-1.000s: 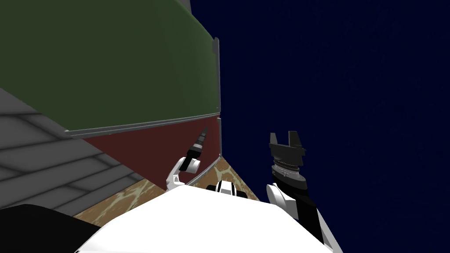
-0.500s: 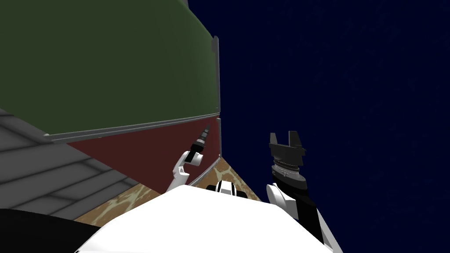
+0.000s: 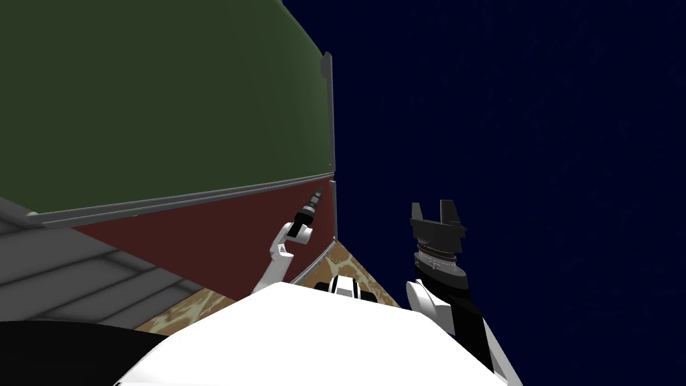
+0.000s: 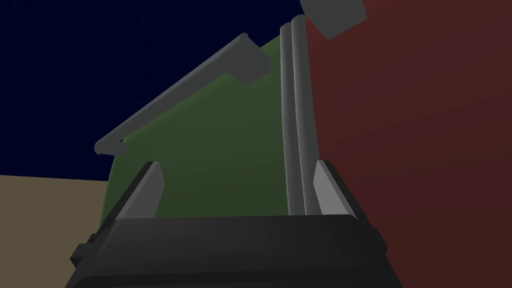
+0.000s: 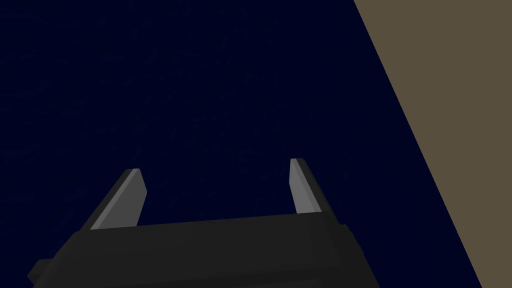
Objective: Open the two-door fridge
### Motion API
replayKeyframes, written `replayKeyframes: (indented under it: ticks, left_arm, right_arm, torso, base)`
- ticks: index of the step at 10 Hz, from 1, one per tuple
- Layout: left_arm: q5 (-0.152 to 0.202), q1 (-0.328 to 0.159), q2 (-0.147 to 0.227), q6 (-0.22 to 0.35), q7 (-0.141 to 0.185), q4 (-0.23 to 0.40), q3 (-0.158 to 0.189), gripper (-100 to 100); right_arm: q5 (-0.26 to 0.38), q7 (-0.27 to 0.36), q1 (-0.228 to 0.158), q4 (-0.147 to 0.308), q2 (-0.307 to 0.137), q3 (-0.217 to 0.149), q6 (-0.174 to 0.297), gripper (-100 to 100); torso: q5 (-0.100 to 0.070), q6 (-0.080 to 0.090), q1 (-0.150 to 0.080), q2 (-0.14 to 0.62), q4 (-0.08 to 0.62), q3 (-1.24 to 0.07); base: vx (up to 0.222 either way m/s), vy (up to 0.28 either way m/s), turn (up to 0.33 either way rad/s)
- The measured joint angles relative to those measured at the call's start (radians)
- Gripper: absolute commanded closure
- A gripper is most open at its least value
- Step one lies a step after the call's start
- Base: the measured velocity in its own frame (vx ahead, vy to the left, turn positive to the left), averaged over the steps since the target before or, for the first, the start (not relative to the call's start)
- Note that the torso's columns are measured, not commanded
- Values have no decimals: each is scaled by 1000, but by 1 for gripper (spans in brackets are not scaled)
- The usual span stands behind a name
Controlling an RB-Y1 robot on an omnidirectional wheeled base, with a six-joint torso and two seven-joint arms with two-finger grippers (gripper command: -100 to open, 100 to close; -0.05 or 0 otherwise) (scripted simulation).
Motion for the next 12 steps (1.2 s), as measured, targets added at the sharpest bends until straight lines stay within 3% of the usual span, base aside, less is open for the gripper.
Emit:
replayKeyframes:
  ticks: [12]
  left_arm:
    - [-59, -298, -6, 271, -71, 105, 5, -100]
  right_arm:
    - [0, 0, 0, 0, 0, 0, 0, 0]
  torso:
    - [0, 0, 0, 0, 0, 0]
  base:
    - [15, 45, -56]
